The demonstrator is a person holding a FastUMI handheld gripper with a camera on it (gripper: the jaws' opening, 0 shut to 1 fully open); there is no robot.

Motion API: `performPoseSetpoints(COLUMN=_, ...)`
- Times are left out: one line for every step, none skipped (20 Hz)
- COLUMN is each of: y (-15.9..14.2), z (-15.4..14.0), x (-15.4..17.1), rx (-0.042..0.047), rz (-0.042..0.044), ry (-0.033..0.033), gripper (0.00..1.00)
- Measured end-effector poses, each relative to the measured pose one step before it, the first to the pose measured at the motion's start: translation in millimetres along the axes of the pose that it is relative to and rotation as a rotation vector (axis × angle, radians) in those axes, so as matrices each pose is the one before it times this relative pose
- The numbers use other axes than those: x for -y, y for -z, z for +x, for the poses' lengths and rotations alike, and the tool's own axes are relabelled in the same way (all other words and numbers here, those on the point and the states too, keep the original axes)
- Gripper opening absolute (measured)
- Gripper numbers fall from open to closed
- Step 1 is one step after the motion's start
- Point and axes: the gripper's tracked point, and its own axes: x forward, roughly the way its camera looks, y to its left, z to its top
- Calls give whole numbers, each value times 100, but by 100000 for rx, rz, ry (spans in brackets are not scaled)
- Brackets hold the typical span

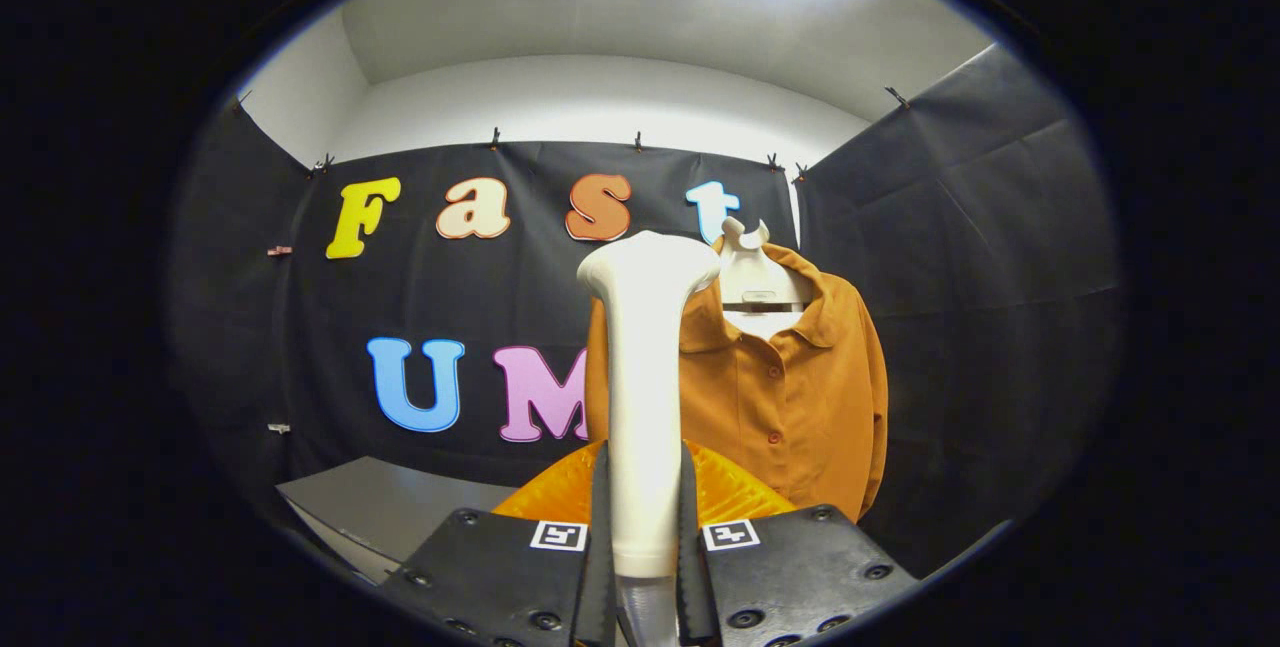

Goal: Iron the clothes twice with a garment steamer, once on the left side and once on the right side.

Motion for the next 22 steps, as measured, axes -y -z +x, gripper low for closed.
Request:
performPoseSetpoints(y=900, z=741, x=660, rx=-1279, rz=-758, ry=981, gripper=27)
performPoseSetpoints(y=895, z=587, x=489, rx=-1644, rz=127, ry=715, gripper=27)
performPoseSetpoints(y=733, z=665, x=323, rx=-1021, rz=831, ry=477, gripper=27)
performPoseSetpoints(y=898, z=587, x=408, rx=-1206, rz=544, ry=564, gripper=27)
performPoseSetpoints(y=1010, z=678, x=422, rx=-1518, rz=379, ry=570, gripper=27)
performPoseSetpoints(y=1003, z=623, x=297, rx=-1785, rz=362, ry=328, gripper=27)
performPoseSetpoints(y=1119, z=550, x=148, rx=-2217, rz=244, ry=151, gripper=27)
performPoseSetpoints(y=1079, z=416, x=191, rx=-2019, rz=87, ry=121, gripper=27)
performPoseSetpoints(y=1154, z=431, x=210, rx=-1913, rz=-239, ry=183, gripper=27)
performPoseSetpoints(y=1277, z=216, x=178, rx=-2382, rz=9, ry=13, gripper=27)
performPoseSetpoints(y=520, z=-26, x=-105, rx=-550, rz=636, ry=-113, gripper=27)
performPoseSetpoints(y=763, z=118, x=133, rx=-989, rz=66, ry=148, gripper=28)
performPoseSetpoints(y=718, z=-54, x=183, rx=-982, rz=-385, ry=208, gripper=27)
performPoseSetpoints(y=581, z=-86, x=122, rx=-607, rz=-300, ry=135, gripper=27)
performPoseSetpoints(y=544, z=-134, x=109, rx=-857, rz=-115, ry=135, gripper=27)
performPoseSetpoints(y=731, z=-93, x=158, rx=-991, rz=-48, ry=243, gripper=27)
performPoseSetpoints(y=777, z=-241, x=181, rx=-1558, rz=-9, ry=213, gripper=27)
performPoseSetpoints(y=818, z=-221, x=213, rx=-1807, rz=244, ry=297, gripper=27)
performPoseSetpoints(y=932, z=-159, x=222, rx=-1756, rz=490, ry=200, gripper=27)
performPoseSetpoints(y=891, z=-173, x=219, rx=-2092, rz=358, ry=351, gripper=28)
performPoseSetpoints(y=889, z=-208, x=300, rx=-2133, rz=47, ry=606, gripper=27)
performPoseSetpoints(y=1020, z=-164, x=237, rx=-2047, rz=-268, ry=1041, gripper=28)
